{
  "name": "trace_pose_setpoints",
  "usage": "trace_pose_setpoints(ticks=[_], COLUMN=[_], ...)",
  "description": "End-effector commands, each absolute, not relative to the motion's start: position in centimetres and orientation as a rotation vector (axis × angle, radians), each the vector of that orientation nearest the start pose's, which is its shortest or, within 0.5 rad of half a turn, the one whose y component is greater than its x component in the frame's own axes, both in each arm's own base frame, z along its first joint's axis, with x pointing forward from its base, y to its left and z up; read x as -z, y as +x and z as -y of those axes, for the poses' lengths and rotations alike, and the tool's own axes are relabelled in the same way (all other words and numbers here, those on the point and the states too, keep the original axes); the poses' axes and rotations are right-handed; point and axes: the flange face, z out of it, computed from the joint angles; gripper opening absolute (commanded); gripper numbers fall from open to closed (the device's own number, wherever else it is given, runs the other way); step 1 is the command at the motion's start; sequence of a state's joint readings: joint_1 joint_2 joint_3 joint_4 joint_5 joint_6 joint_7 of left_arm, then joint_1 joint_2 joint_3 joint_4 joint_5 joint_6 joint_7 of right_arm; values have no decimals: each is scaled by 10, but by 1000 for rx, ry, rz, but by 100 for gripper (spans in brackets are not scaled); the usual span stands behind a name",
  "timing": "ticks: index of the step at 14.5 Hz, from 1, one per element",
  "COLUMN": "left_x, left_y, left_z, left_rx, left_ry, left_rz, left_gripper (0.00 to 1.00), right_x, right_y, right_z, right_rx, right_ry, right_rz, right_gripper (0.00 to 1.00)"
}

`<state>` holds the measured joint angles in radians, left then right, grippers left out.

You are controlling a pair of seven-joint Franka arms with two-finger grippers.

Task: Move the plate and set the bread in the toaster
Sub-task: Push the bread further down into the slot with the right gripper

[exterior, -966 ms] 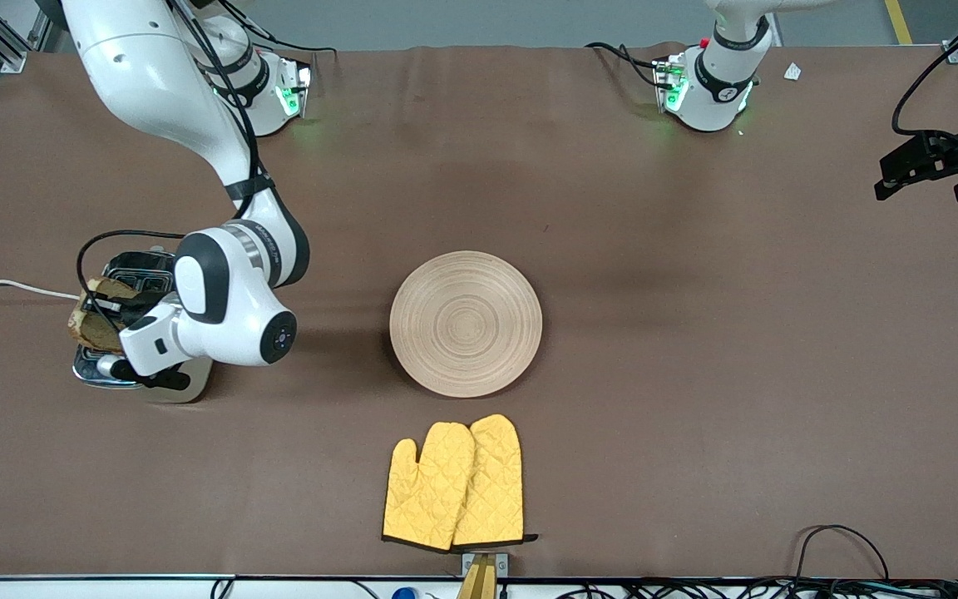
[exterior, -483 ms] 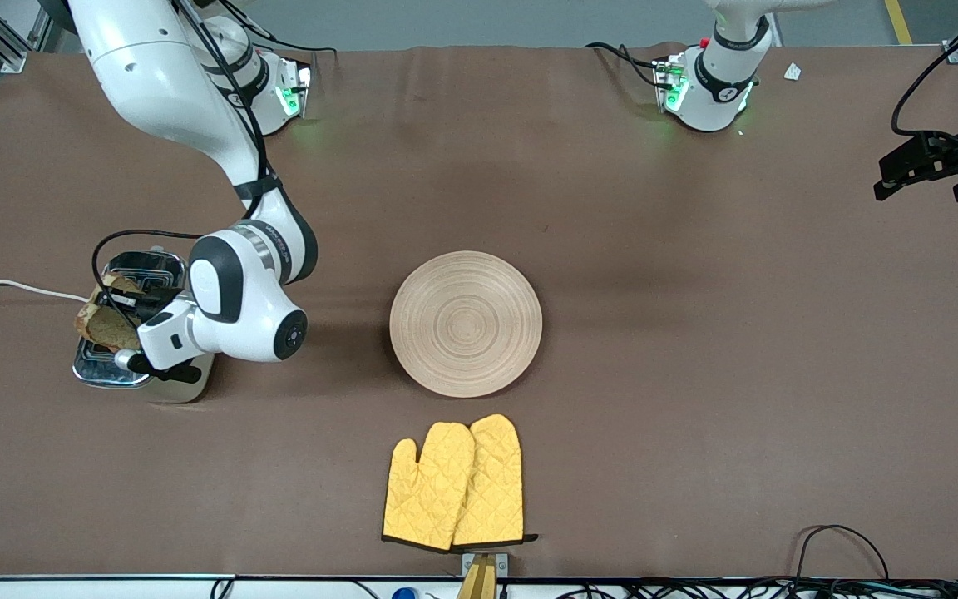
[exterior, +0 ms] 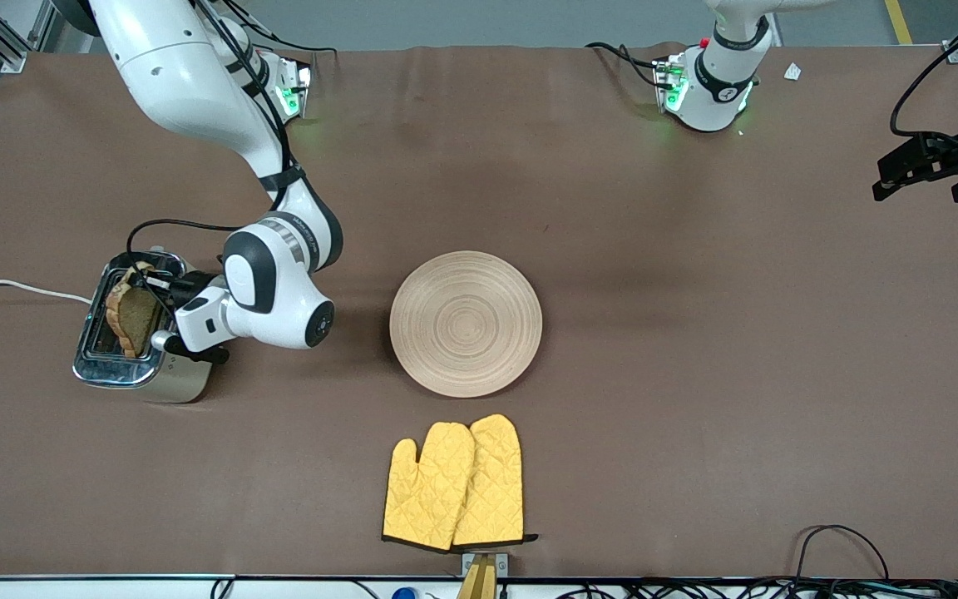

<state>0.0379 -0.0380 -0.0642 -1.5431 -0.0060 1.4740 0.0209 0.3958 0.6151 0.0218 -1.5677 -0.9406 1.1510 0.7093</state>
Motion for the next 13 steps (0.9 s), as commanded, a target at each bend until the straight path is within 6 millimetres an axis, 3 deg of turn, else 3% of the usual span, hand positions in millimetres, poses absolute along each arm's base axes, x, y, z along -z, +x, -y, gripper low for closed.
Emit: trace_pose_setpoints(ticks=[1, 5, 13], left_x=[-650, -650, -649], left_y=[530, 530, 530], left_z=[15, 15, 14], left_rx=[-50, -53, -55], left_ry=[-3123, -3123, -3125], left_rz=[-89, -89, -87], left_gripper=[100, 100, 100], right_x=[-314, -334, -327], right_y=[579, 579, 608], right_z=[-140, -137, -107], right_rx=[333, 347, 290], right_ry=[1791, 1806, 1920], right_rz=[180, 168, 114], right_gripper=[0, 0, 0])
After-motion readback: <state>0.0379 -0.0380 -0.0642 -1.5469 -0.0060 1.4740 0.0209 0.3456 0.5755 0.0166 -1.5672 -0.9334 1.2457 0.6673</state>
